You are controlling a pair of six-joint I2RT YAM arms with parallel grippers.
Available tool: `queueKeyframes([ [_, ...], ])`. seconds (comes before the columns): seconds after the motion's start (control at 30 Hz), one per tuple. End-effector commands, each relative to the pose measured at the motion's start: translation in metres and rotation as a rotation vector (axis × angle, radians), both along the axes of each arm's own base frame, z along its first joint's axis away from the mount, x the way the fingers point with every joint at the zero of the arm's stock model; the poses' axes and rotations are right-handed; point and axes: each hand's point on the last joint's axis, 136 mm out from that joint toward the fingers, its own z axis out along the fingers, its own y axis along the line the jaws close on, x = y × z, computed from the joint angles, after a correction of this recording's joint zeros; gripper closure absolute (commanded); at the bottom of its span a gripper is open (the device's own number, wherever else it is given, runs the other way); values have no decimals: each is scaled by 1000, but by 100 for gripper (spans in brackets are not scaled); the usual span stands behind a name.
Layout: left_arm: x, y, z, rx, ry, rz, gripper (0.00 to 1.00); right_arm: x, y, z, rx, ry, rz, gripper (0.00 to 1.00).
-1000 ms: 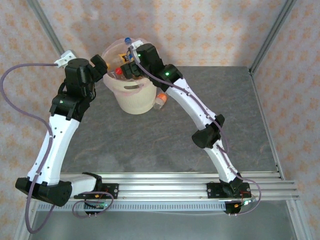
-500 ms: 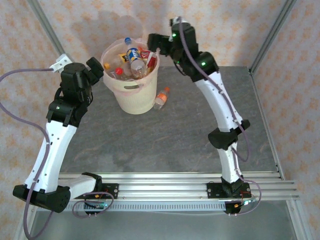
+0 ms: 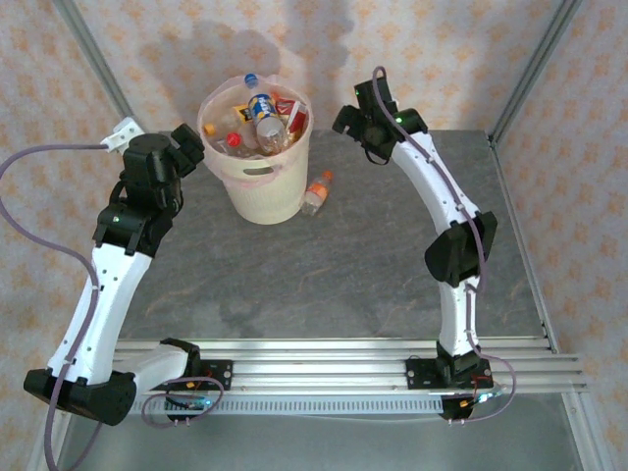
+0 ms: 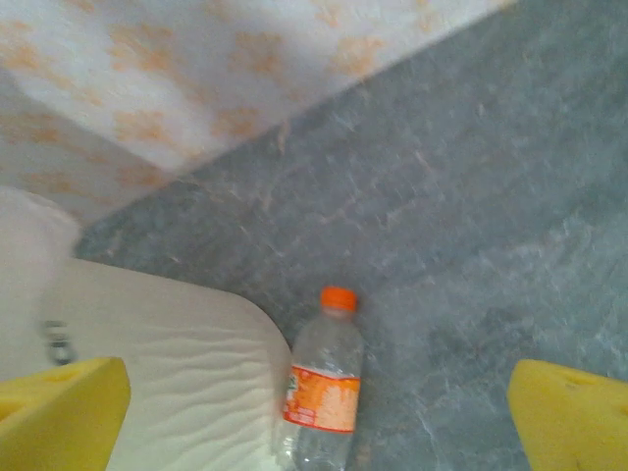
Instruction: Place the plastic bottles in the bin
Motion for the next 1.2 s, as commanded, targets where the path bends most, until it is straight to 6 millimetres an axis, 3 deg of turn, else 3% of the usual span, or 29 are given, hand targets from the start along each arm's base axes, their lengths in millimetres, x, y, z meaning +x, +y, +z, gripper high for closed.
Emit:
queueKeyframes([
  [0.0,-8,8,0,-10,-15,41,0,5,13,-32,79,61,-7,1],
  [0.17,-10,9,-3,-14,-14,49,0,2,28,-82,128,160,26,1],
  [0.43,-10,10,-6,-12,-7,57,0,0,47,-130,194,223,47,4],
  [1.17,-9,9,-17,-13,20,52,0,-4,94,-204,197,367,96,9],
])
